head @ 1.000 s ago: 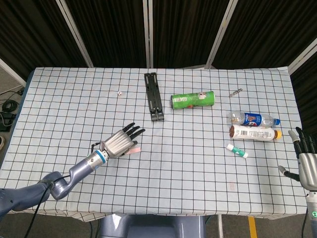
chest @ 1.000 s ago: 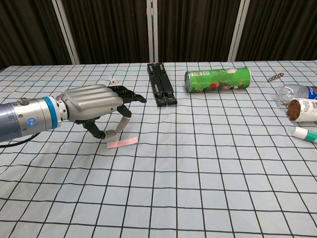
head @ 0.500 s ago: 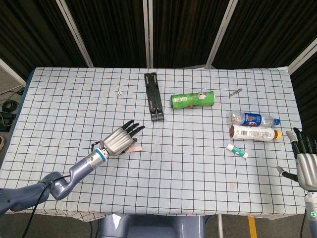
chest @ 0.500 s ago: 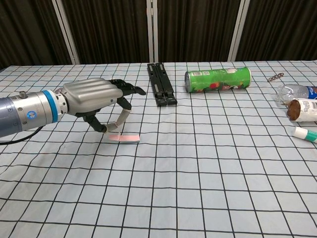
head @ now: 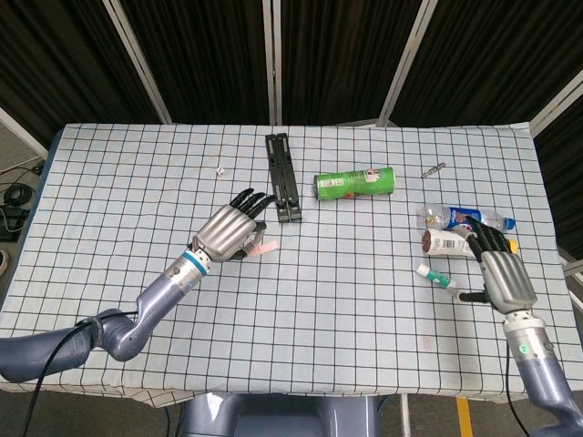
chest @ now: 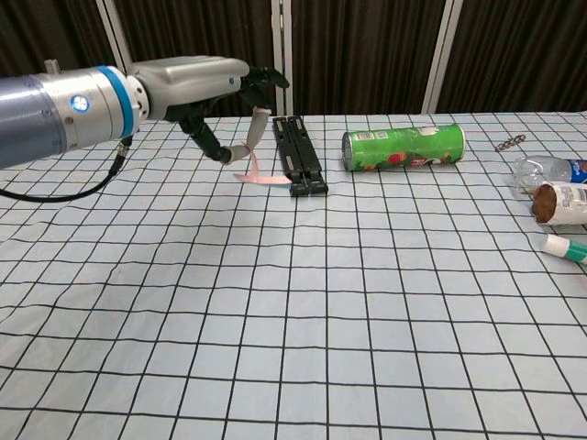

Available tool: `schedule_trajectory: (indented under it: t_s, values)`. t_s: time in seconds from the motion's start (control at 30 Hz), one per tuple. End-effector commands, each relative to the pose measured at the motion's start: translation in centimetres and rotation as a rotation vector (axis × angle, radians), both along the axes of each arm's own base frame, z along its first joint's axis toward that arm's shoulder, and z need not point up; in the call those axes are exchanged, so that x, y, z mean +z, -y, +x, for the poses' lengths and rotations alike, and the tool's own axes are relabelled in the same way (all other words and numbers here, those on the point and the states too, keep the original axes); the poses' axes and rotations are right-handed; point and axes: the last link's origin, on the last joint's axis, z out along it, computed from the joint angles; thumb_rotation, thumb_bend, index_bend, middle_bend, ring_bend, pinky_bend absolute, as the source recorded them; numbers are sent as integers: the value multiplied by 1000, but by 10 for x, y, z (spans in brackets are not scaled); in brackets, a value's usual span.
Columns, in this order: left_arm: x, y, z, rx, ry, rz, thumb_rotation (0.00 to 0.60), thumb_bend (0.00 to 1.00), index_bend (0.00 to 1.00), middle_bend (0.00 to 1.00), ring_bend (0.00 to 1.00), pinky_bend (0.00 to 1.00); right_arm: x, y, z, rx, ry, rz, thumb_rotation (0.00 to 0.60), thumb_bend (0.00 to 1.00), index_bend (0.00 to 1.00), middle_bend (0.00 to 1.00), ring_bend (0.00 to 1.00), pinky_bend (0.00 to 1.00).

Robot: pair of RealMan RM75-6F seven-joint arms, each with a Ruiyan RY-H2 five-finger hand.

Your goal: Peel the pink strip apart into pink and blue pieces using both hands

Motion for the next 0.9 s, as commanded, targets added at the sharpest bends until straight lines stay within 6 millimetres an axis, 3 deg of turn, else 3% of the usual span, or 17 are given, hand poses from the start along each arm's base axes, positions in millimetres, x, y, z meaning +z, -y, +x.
schedule_trajectory:
  t_s: [0.03,0.23,0.43,0.67,0.9]
  values:
    - [19,1,57,36,36,-15,600,560,910,0,0,0,-31,31,46,-15,232,122,600,0,239,0,0,0]
    - [17,4,88,89,88,-31,600,560,909,0,0,0,-60,53,80,-41,363,179,600,0,293,1,0,0]
    - [15,7,105,100,102,-33,600,560,910,0,0,0,-82,57,104,-32,428,197,600,0,377,18,0,0]
    - [10,8,112,122,116,-46,600,560,912,0,0,0,-98,55,121,9,409,197,600,0,404,35,0,0]
    - [2,6,108,198,170,-71,600,560,914,0,0,0,-110,56,128,4,431,132,600,7,452,62,0,0]
